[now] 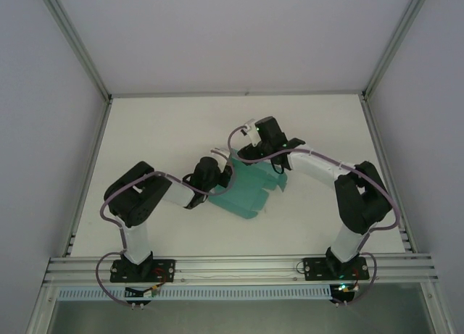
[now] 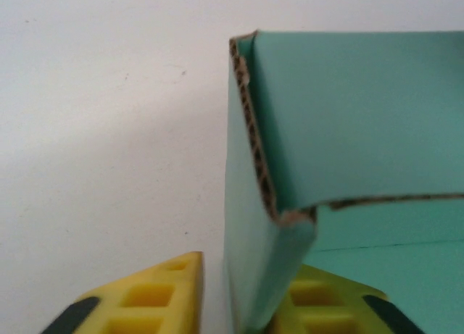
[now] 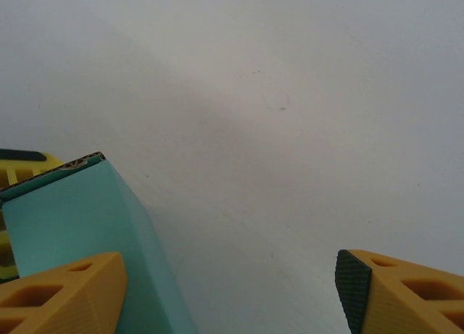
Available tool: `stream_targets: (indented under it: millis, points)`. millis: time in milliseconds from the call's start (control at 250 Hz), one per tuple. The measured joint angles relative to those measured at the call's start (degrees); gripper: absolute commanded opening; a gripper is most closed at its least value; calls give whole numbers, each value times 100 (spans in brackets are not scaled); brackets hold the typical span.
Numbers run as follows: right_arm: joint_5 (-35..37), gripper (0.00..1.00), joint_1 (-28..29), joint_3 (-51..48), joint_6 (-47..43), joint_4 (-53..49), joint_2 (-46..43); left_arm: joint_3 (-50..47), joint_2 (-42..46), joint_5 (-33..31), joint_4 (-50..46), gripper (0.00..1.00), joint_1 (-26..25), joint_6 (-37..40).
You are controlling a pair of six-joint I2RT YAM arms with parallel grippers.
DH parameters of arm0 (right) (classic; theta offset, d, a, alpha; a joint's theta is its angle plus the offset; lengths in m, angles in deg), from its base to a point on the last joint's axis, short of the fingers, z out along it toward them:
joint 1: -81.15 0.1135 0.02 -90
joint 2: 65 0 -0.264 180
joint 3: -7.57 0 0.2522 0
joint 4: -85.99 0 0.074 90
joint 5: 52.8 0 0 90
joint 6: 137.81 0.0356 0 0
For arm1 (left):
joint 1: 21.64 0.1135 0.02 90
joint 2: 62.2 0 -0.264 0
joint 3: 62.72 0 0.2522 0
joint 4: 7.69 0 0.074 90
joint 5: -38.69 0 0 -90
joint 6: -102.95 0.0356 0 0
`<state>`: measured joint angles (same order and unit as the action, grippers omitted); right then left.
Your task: Assemble paper box
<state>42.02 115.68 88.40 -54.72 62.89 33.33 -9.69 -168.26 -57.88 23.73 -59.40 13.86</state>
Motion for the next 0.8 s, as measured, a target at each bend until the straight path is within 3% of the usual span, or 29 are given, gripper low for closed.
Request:
stream_targets:
  millis: [307, 359, 411, 563, 675, 803]
  points:
    - [-44, 77, 2, -87, 4, 181, 0, 317, 114, -350, -505, 27, -11, -94]
    - [-70, 77, 7, -98, 4, 199, 0, 385, 114, -380, -564, 17, -11, -122]
    - [-103, 77, 7, -98, 7, 221, 0, 446, 109, -372, -638, 0, -11, -105]
    - [2, 78, -7, -140, 44, 321, -2, 599, 17, -573, -756, 0, -66, -87]
    - [227, 84, -4, -297, 238, 437, -125, 645, -28, -846, -756, 0, -120, -111]
    - [782, 100, 17, -715, 741, 111, -743, 610, 7, -1244, -793, 0, -111, -245]
